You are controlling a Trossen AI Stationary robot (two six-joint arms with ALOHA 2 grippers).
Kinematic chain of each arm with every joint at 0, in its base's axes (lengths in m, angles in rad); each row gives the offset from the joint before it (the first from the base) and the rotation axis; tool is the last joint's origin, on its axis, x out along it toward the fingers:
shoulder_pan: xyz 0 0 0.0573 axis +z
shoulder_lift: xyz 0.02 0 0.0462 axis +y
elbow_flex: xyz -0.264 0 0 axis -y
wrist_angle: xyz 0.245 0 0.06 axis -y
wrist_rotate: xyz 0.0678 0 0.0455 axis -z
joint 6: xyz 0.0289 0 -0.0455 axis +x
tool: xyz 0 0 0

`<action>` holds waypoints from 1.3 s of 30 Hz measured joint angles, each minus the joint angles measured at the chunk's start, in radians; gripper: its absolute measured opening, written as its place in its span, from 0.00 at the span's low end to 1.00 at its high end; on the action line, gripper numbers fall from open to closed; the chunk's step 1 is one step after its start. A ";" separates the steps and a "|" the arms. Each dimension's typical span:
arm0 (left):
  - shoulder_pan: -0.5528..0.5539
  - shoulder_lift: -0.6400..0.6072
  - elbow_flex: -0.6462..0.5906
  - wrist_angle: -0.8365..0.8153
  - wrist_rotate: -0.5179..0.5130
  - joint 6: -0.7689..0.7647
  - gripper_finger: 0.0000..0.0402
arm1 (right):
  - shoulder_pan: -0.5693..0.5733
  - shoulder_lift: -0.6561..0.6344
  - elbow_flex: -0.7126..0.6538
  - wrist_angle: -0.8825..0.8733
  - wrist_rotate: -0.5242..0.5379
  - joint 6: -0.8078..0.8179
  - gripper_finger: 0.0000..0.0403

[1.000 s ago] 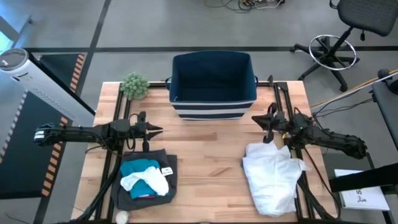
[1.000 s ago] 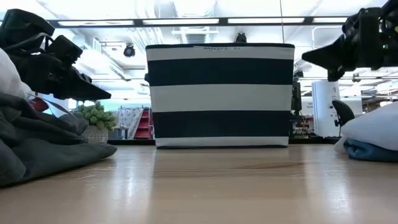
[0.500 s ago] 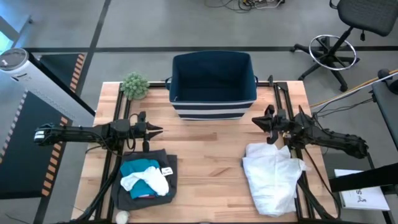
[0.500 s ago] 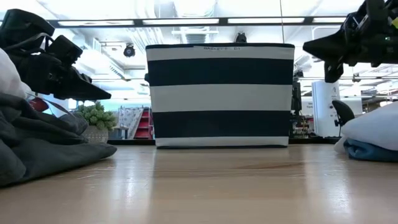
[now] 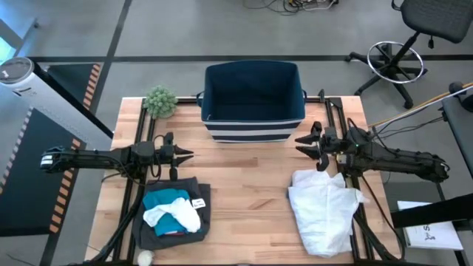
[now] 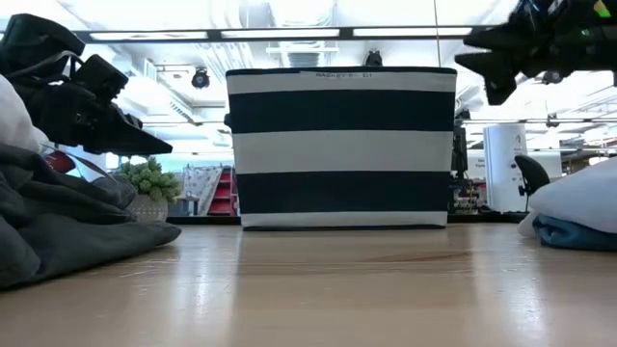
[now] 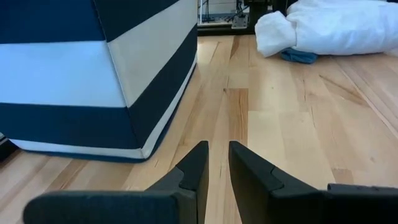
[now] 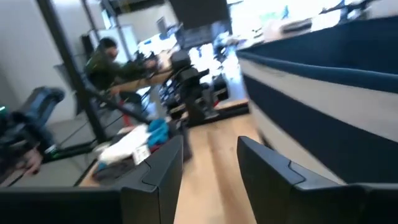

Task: Sort clothes
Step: Put the white polo shirt into the laundry bin

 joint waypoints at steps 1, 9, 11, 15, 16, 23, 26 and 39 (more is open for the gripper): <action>0.000 0.001 0.000 0.007 0.000 -0.001 0.12 | 0.000 0.029 0.024 -0.017 -0.023 0.000 0.34; 0.000 0.014 0.000 0.010 -0.001 -0.039 0.12 | 0.006 0.249 0.291 -0.369 -0.053 -0.089 0.35; 0.000 0.023 0.000 0.010 -0.002 -0.041 0.12 | 0.011 0.294 0.358 -0.457 -0.054 -0.107 0.38; 0.000 0.048 0.000 0.008 -0.002 -0.054 0.13 | 0.035 0.383 0.472 -0.638 -0.056 -0.154 0.43; 0.000 0.055 0.000 0.007 -0.002 -0.056 0.14 | 0.041 0.404 0.494 -0.684 -0.057 -0.162 0.44; 0.000 0.104 0.000 0.007 -0.028 -0.087 0.20 | 0.092 0.520 0.554 -0.898 -0.057 -0.133 0.51; 0.000 0.125 0.000 0.007 -0.029 -0.090 0.24 | 0.120 0.563 0.554 -0.958 -0.057 -0.103 0.55; 0.000 0.186 0.000 0.010 -0.044 -0.113 0.41 | 0.334 0.740 0.554 -1.084 -0.052 0.064 0.69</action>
